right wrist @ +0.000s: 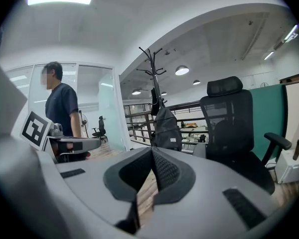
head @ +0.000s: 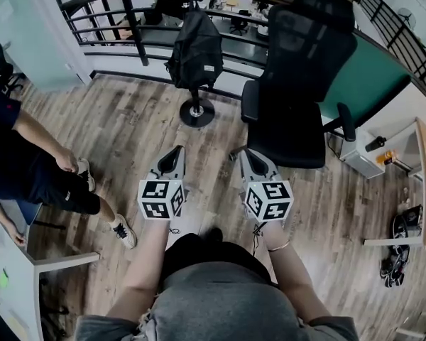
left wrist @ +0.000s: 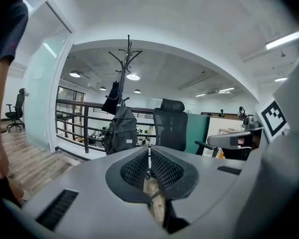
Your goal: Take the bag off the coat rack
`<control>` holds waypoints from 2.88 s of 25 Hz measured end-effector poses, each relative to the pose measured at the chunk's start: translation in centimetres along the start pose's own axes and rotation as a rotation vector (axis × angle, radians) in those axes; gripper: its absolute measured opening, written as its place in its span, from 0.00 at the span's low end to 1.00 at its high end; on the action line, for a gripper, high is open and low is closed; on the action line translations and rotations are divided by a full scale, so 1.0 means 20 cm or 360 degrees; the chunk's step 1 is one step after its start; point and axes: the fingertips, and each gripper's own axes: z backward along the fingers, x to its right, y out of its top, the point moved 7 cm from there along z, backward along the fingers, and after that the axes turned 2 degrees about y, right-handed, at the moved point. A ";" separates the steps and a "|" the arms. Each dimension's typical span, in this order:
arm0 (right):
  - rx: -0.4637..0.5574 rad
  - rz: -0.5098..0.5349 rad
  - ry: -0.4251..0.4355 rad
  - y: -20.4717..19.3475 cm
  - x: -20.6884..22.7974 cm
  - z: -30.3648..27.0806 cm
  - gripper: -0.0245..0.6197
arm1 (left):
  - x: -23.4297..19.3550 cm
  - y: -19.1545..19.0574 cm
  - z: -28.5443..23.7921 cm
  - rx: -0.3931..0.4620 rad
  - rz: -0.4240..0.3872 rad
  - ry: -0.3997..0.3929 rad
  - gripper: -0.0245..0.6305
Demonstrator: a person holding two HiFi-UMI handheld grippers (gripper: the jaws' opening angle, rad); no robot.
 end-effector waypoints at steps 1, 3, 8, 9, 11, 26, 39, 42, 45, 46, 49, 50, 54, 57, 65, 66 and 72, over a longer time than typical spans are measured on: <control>0.0001 -0.0007 -0.0003 0.00 0.01 0.00 0.05 | 0.00 0.00 0.00 -0.0002 0.0007 0.0000 0.08; 0.0007 -0.0018 0.0007 0.01 0.02 -0.01 0.05 | -0.02 0.00 0.00 -0.0002 0.0045 0.0004 0.08; -0.0002 -0.0043 0.0073 0.02 0.04 -0.06 0.22 | -0.06 0.01 -0.01 0.0020 0.0122 0.0042 0.18; -0.0010 -0.0051 0.0082 0.02 0.04 -0.08 0.24 | -0.07 0.01 -0.02 0.0018 0.0117 0.0048 0.20; -0.0019 -0.0070 0.0109 0.03 0.05 -0.13 0.27 | -0.11 0.02 -0.04 0.0016 0.0105 0.0058 0.23; -0.0084 -0.0065 0.0143 0.19 0.20 -0.80 0.42 | -0.52 0.10 -0.62 -0.0044 0.0080 0.0084 0.42; -0.0078 -0.0023 0.0002 0.46 0.39 -1.48 0.46 | -0.94 0.31 -1.25 -0.0055 0.0073 0.0013 0.43; -0.0065 -0.0007 -0.0027 0.49 0.43 -1.57 0.46 | -1.00 0.35 -1.35 -0.0050 0.0061 -0.0001 0.43; -0.0069 -0.0001 -0.0047 0.51 0.45 -1.64 0.46 | -1.03 0.37 -1.42 -0.0051 0.0055 -0.0014 0.43; -0.0070 -0.0005 -0.0055 0.52 0.46 -1.66 0.46 | -1.04 0.38 -1.44 -0.0053 0.0057 -0.0018 0.43; -0.0069 -0.0026 -0.0075 0.53 0.50 -1.71 0.46 | -1.07 0.40 -1.51 -0.0062 0.0075 -0.0021 0.43; -0.0071 -0.0030 -0.0077 0.53 0.52 -1.73 0.46 | -1.07 0.40 -1.53 -0.0066 0.0080 -0.0017 0.43; -0.0092 0.0000 -0.0057 0.54 0.57 -1.82 0.47 | -1.09 0.41 -1.60 -0.0073 0.0075 -0.0005 0.43; -0.0105 0.0049 -0.0033 0.56 0.60 -1.90 0.47 | -1.11 0.43 -1.67 -0.0073 0.0060 0.0009 0.43; -0.0148 0.0139 0.0058 0.64 0.74 -2.13 0.48 | -1.13 0.48 -1.86 -0.0096 0.0054 0.0078 0.43; -0.0154 0.0142 0.0068 0.64 0.77 -2.17 0.48 | -1.13 0.48 -1.89 -0.0094 0.0057 0.0085 0.43; -0.0217 0.0154 0.0149 0.63 0.89 -2.37 0.54 | -1.16 0.44 -2.05 -0.0136 0.0085 0.0131 0.46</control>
